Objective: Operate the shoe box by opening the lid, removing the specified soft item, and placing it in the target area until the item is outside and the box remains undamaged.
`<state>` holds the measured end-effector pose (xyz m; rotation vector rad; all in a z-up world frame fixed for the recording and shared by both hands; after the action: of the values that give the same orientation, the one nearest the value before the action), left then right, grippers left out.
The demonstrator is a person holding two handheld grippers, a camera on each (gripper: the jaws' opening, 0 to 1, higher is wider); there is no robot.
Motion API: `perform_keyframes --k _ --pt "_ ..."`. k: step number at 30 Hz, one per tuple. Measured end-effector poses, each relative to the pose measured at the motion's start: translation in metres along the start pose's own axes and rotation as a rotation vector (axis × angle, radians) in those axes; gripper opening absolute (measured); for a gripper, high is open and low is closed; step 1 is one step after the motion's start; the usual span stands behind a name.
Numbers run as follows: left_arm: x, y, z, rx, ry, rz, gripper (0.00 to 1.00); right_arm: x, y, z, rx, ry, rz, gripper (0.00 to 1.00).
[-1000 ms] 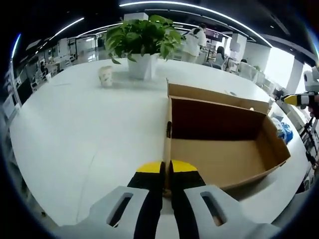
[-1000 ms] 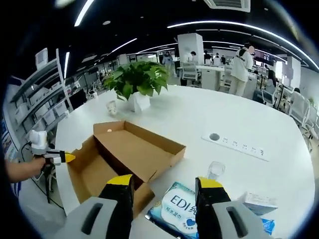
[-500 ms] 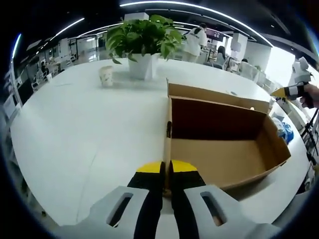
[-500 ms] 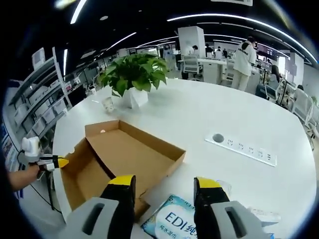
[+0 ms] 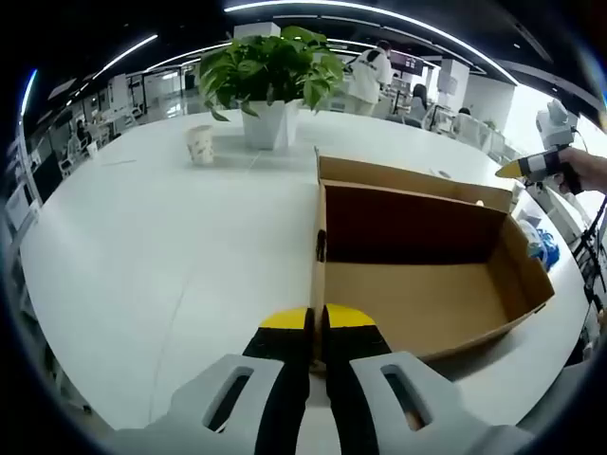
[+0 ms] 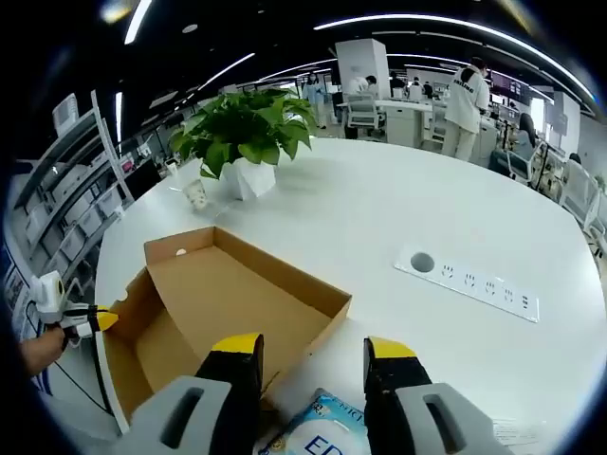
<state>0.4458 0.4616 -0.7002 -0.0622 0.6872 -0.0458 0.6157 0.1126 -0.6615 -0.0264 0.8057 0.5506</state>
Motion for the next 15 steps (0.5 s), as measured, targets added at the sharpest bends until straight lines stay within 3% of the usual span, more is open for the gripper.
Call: perform_keyframes --k 15 --pt "0.002 0.001 0.001 0.003 0.006 0.000 0.02 0.021 -0.006 0.005 0.018 0.032 -0.010 0.37"
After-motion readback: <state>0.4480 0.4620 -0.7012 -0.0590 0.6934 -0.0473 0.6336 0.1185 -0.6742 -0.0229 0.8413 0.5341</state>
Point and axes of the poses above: the point that each gripper's makers call its tool centre point, and the gripper's own axes: x roughly forward along the fingers, y roughly to its left, z roughly out of its top, the point moved 3 cm from there along -x, roughly backward along the fingers, and after that the axes turned 1 degree about z, right-handed, at the moved point
